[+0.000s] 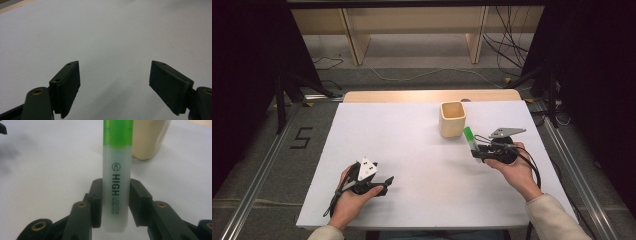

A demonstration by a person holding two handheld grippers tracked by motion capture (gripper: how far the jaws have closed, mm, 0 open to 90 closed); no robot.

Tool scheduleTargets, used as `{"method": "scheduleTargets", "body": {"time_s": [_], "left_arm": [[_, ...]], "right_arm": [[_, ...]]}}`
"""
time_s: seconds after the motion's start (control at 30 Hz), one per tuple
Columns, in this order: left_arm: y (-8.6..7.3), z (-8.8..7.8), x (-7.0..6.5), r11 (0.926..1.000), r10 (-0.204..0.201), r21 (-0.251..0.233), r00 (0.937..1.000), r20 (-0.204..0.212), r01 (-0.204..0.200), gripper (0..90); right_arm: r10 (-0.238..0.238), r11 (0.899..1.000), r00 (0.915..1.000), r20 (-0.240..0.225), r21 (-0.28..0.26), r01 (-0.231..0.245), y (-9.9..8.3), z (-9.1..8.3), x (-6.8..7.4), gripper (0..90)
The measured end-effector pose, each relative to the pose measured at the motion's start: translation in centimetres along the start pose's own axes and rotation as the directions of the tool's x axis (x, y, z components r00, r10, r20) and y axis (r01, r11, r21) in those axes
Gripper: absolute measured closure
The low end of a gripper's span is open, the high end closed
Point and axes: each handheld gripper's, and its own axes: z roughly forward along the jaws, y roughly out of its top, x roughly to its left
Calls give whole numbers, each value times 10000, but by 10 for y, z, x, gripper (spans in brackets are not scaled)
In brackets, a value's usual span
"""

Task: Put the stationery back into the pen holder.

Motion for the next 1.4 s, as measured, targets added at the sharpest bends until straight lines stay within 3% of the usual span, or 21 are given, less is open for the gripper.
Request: {"method": "scheduleTargets", "body": {"time_s": [0.87, 1.4], "left_arm": [[0, 0, 0, 10000, 67, 28, 10000, -4, -67, 245], [0, 0, 0, 10000, 24, -29, 10000, 3, -24, 246]], "right_arm": [[264, 9867, 9987, 435, -1613, -190, 7, -6, -4, 661], [492, 9769, 9968, 630, -2109, -349, 13, -5, -8, 661]]}}
